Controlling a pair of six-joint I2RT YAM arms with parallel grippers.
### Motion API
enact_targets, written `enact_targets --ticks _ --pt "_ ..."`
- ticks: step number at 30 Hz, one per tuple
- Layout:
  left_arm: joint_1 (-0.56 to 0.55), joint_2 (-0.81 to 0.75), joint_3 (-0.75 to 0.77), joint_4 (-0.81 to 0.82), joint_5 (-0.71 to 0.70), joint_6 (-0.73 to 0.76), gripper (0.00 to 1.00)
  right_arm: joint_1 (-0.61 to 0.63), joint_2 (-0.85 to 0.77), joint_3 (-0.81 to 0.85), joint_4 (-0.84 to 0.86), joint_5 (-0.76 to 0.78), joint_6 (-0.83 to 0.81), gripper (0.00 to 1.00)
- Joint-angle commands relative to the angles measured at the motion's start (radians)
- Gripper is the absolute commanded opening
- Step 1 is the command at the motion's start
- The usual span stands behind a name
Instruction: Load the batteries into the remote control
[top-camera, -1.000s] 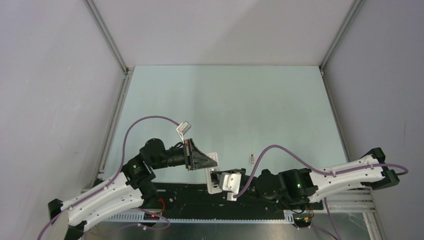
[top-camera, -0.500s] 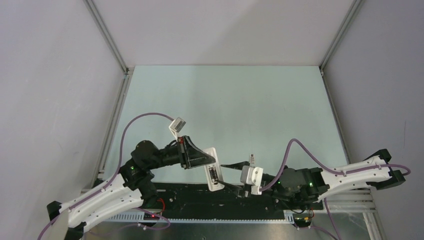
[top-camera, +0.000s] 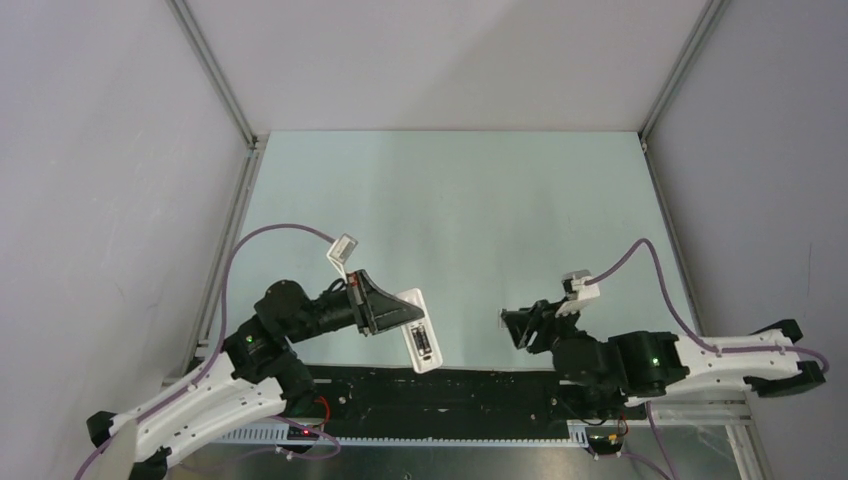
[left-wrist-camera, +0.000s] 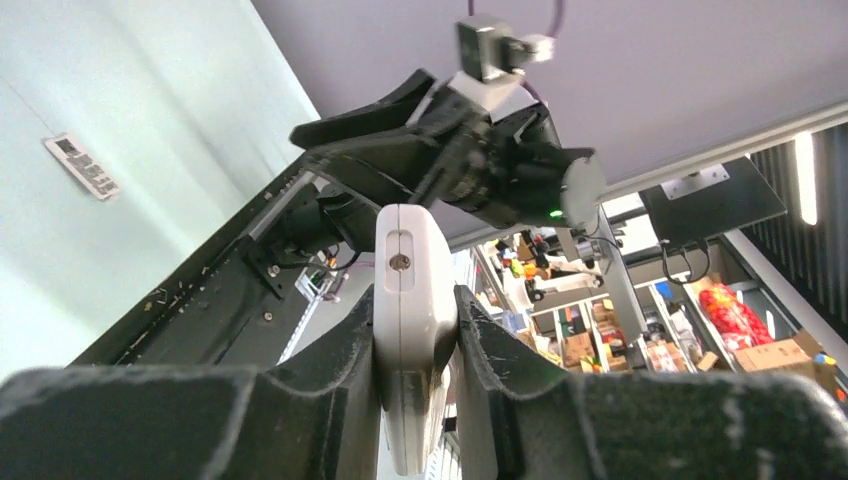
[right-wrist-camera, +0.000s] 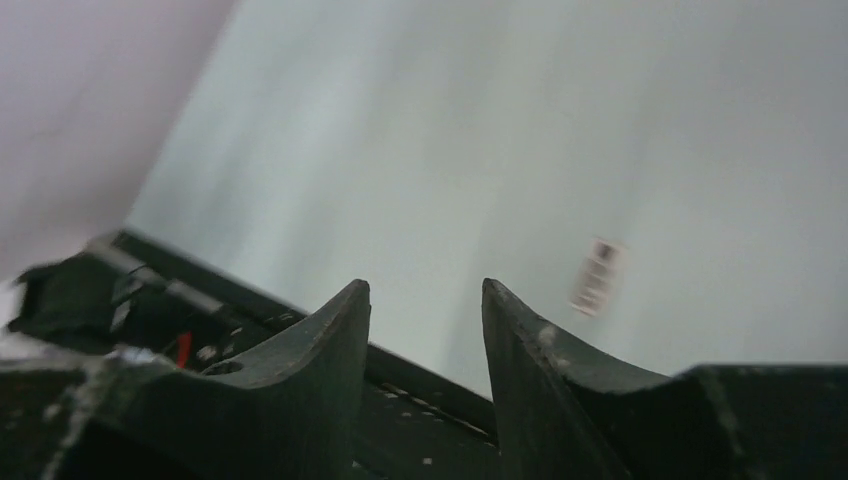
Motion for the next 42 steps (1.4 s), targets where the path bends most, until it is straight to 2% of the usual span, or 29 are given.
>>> enact_targets --ticks 1,8,11,15,24,32,42 --pt "-0.004 -0.012 0.074 -0.088 -0.07 0.087 0.0 -0.13 0.038 0.009 -0.603 -0.04 0.719 0.51" --pt "-0.003 0.019 0.082 -0.089 -0.056 0.082 0.0 -0.38 0.285 0.007 -0.488 -0.296 0.567 0.61" --pt "-0.003 0.016 0.084 -0.089 -0.057 0.082 0.0 -0.525 0.362 -0.01 -0.323 -0.428 0.398 0.64" --pt "-0.003 0.013 0.083 -0.089 -0.05 0.083 0.0 -0.63 0.433 -0.043 -0.122 -0.584 0.27 0.65" --pt "-0.003 0.005 0.077 -0.088 -0.043 0.071 0.0 -0.715 0.631 -0.047 0.067 -0.648 0.162 0.67" --pt "-0.003 0.004 0.071 -0.088 -0.044 0.073 0.0 -0.734 0.747 -0.046 0.052 -0.615 0.141 0.59" --pt "-0.004 -0.004 0.066 -0.077 -0.037 0.068 0.0 -0.728 0.803 -0.022 0.062 -0.606 0.091 0.46"
